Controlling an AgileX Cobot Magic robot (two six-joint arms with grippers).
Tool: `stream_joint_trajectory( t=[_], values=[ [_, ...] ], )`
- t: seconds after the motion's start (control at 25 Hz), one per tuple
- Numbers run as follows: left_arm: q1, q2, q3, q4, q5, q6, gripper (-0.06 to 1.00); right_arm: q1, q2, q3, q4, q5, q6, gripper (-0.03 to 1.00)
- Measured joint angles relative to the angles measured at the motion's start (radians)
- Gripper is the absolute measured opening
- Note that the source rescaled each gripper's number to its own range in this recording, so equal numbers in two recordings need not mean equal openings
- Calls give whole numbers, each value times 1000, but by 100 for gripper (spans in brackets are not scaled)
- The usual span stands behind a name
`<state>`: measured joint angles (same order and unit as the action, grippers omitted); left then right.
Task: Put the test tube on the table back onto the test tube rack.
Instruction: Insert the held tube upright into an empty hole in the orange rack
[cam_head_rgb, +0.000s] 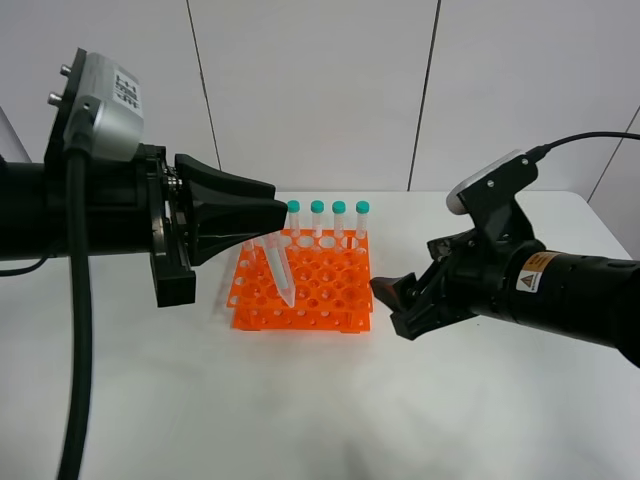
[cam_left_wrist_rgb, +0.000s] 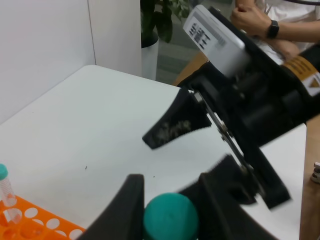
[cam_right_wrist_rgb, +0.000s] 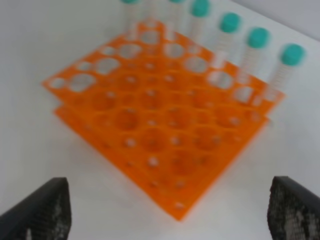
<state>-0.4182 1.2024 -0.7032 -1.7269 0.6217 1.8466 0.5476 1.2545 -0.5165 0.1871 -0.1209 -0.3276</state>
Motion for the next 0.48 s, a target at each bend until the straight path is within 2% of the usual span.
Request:
stream_joint_trajectory(
  t=[0.48],
  values=[
    [0,0,0,0,-1,1,0,-351,0,0,0,9,-20,96]
  ],
)
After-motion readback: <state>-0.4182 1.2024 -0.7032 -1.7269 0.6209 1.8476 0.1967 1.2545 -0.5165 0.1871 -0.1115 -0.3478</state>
